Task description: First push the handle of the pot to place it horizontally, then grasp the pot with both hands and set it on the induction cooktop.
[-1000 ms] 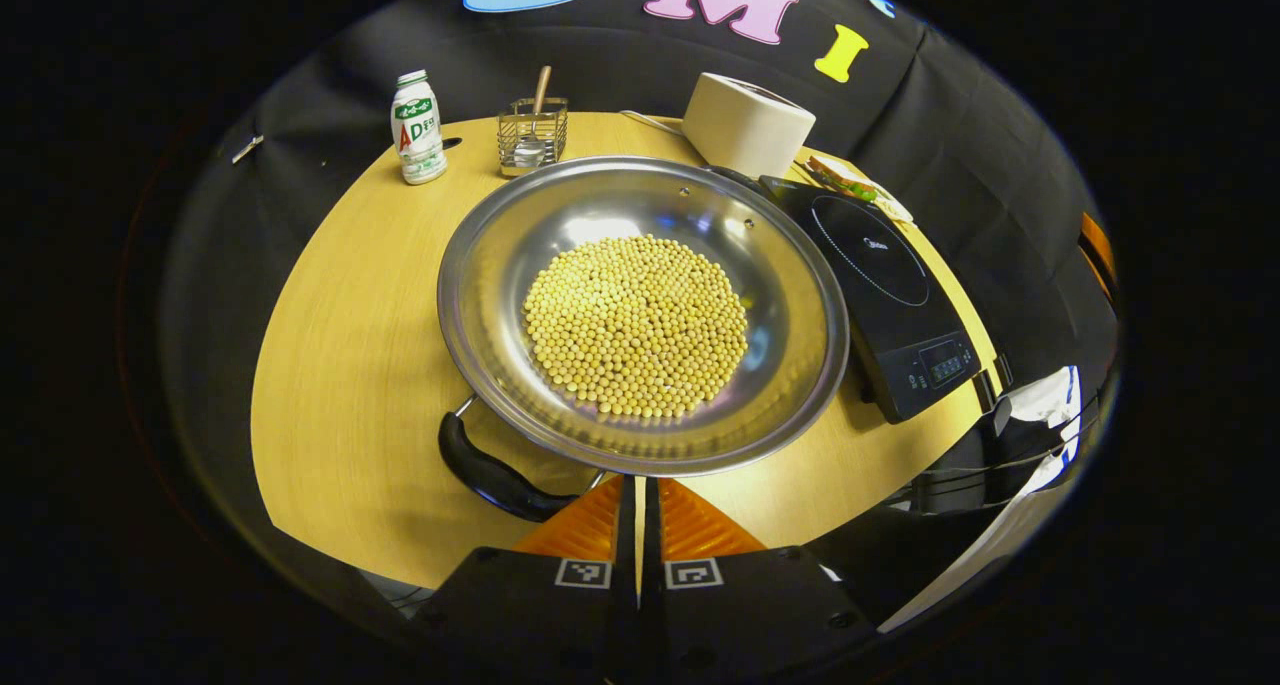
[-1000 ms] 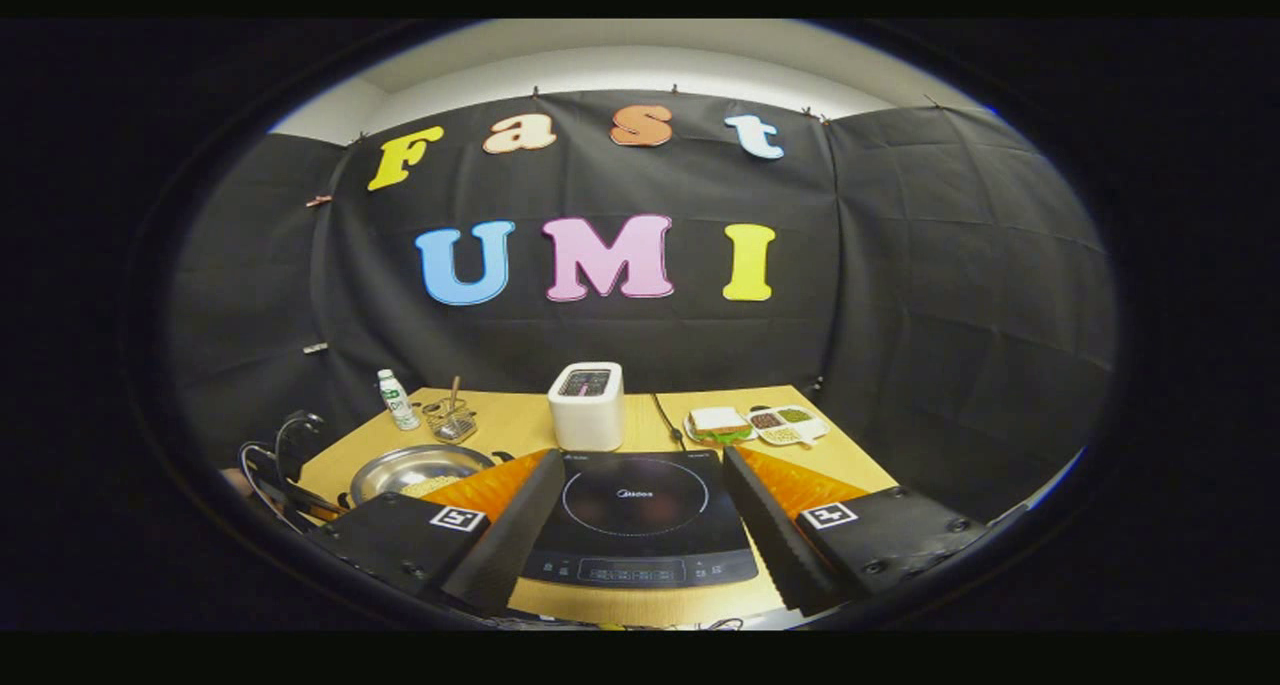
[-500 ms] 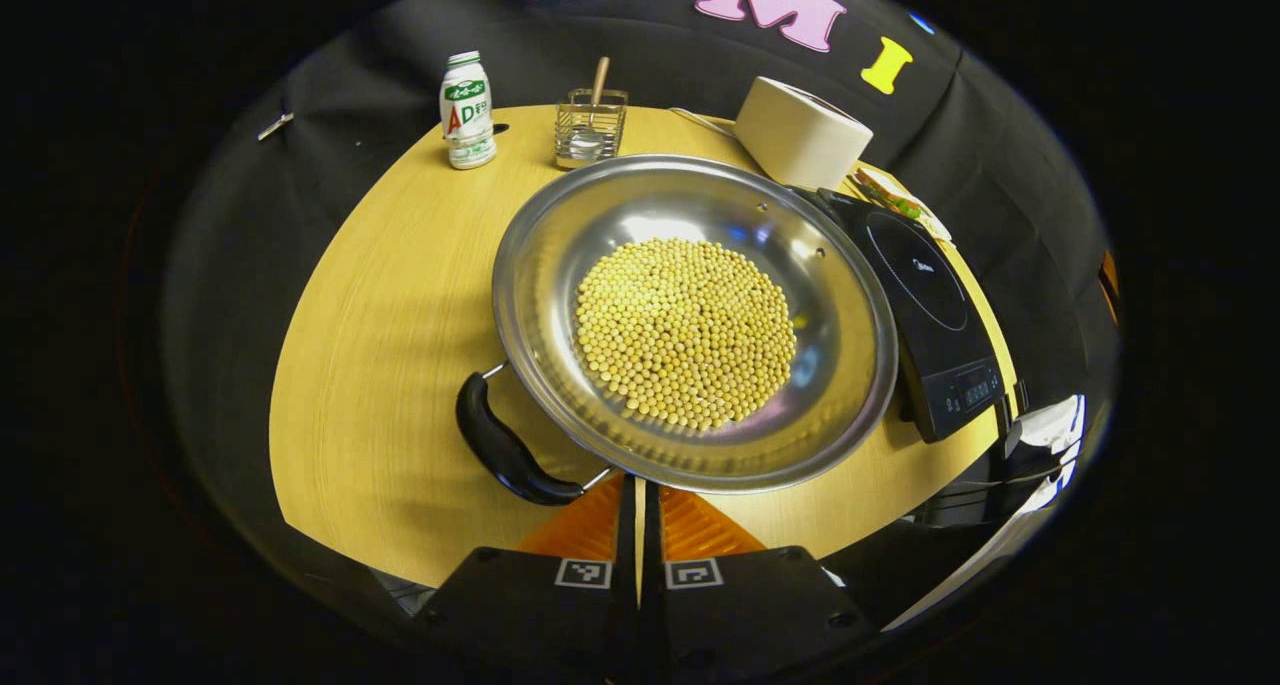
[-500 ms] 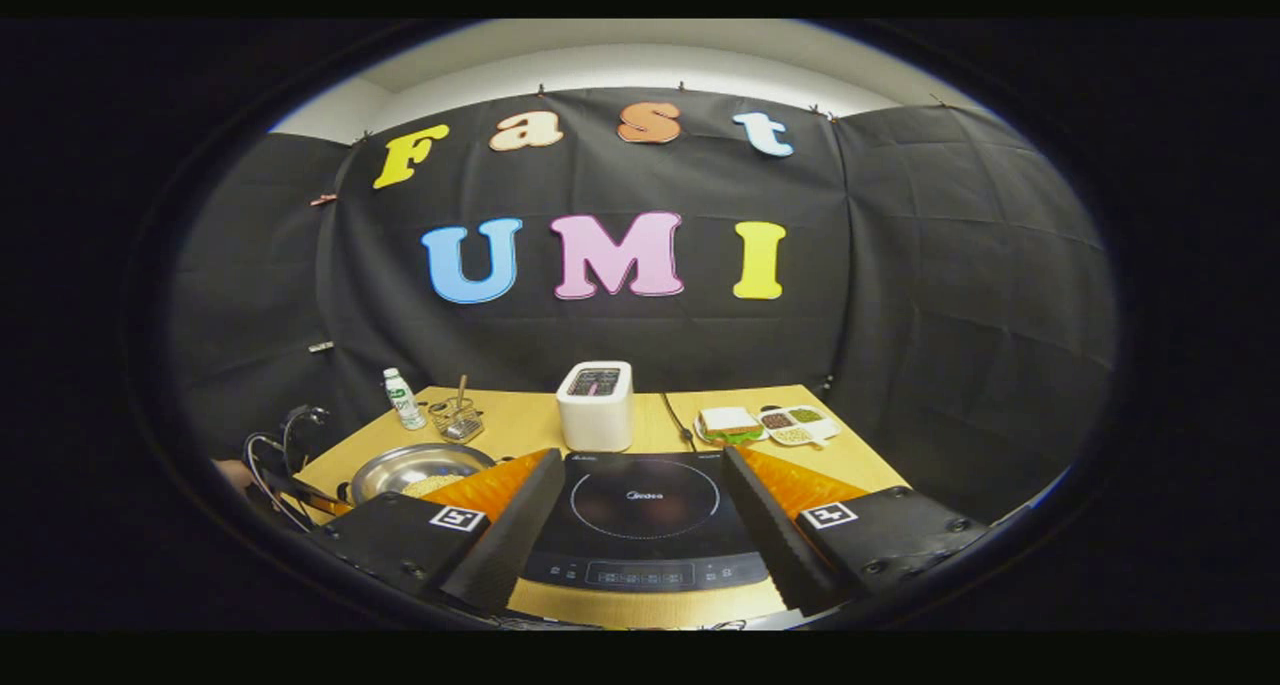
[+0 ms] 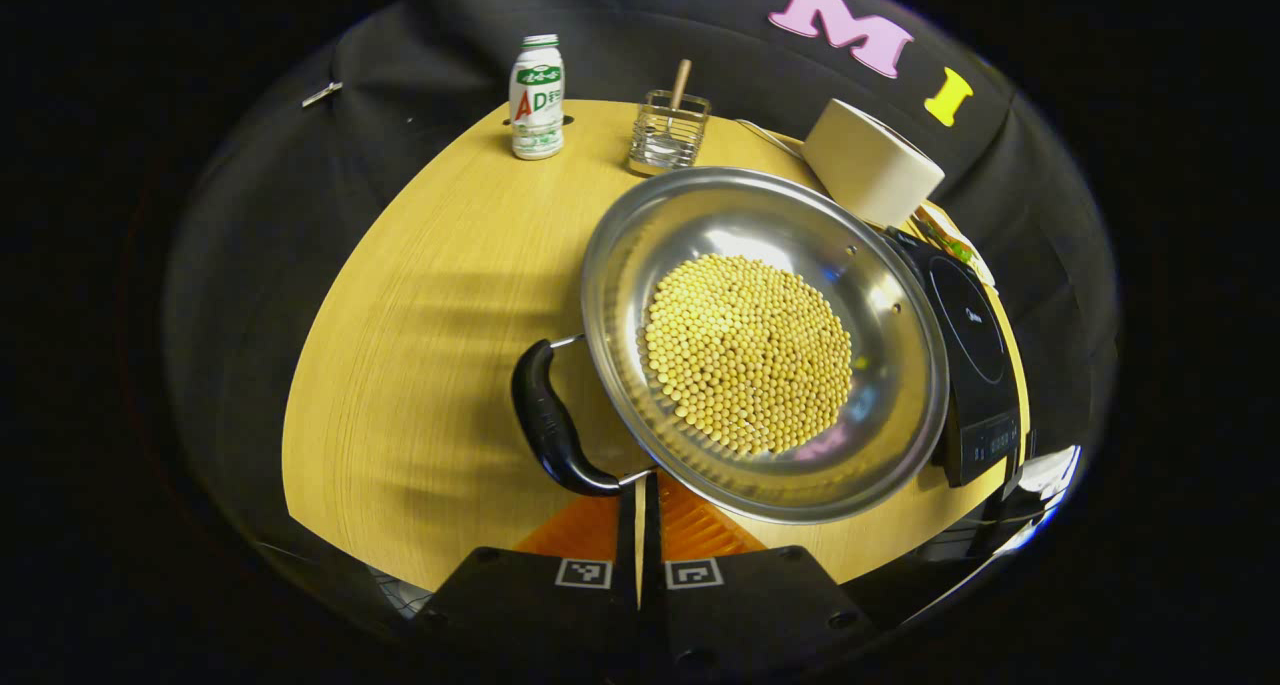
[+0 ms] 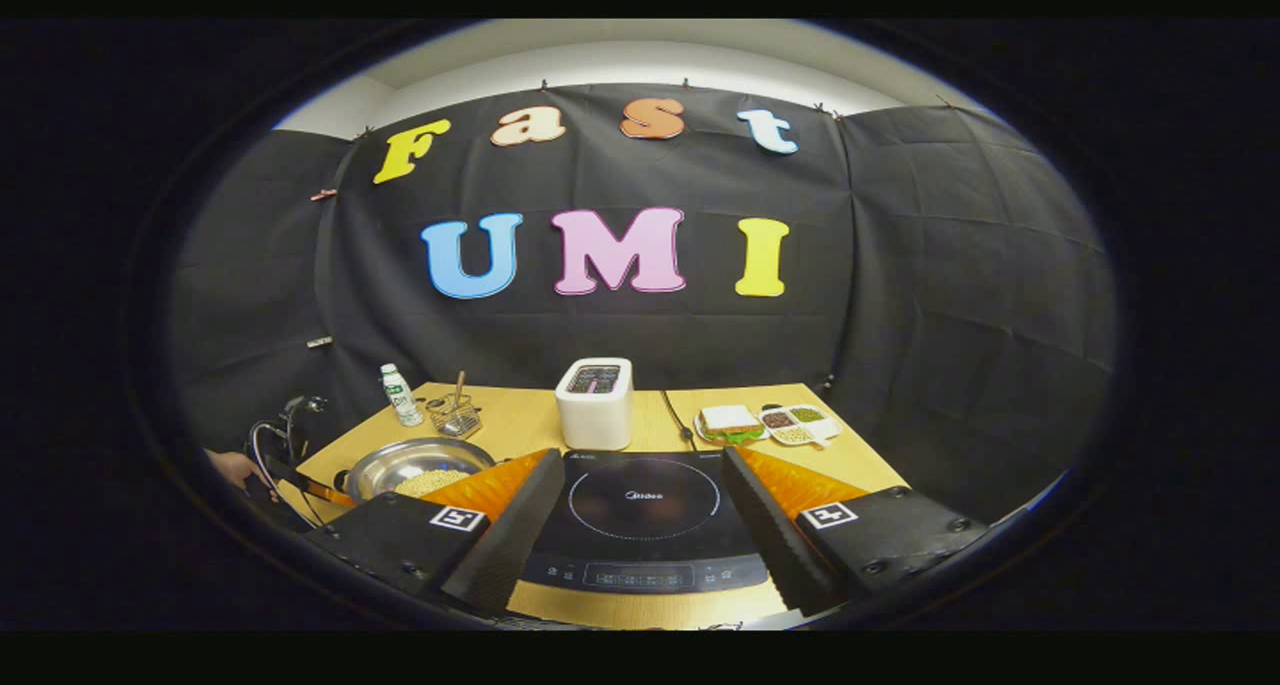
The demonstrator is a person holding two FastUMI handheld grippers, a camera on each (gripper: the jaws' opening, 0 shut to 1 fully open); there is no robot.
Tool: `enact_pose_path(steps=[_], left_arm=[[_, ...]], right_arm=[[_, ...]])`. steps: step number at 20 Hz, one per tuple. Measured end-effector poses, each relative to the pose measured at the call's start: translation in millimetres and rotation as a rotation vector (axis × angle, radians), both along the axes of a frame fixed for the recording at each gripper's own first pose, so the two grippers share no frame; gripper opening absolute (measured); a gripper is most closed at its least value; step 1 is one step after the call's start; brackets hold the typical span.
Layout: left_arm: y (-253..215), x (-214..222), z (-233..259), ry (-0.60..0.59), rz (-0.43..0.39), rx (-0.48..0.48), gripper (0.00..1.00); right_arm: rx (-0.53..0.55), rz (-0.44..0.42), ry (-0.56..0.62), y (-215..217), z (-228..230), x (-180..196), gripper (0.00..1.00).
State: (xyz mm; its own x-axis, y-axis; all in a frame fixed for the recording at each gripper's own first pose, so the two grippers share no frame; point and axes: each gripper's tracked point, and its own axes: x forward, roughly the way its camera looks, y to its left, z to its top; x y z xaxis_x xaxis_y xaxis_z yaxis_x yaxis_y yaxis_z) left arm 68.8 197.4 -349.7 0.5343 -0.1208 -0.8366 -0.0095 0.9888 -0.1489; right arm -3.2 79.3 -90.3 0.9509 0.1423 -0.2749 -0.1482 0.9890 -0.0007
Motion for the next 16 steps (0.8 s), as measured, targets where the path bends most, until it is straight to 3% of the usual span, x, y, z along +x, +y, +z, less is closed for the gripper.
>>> enact_pose_path(steps=[8, 16], left_arm=[[26.7, 28.3, 6.7, -0.009, 0.067, -0.001, 0.05], [52.7, 63.9, 10.3, -0.024, 0.082, 0.048, 0.05]], right_arm=[[-0.008, -0.007, 0.010, 1.6, -2.4, 0.6, 0.98], [0.002, -0.029, 0.032, 1.9, -8.3, 4.1, 0.98]])
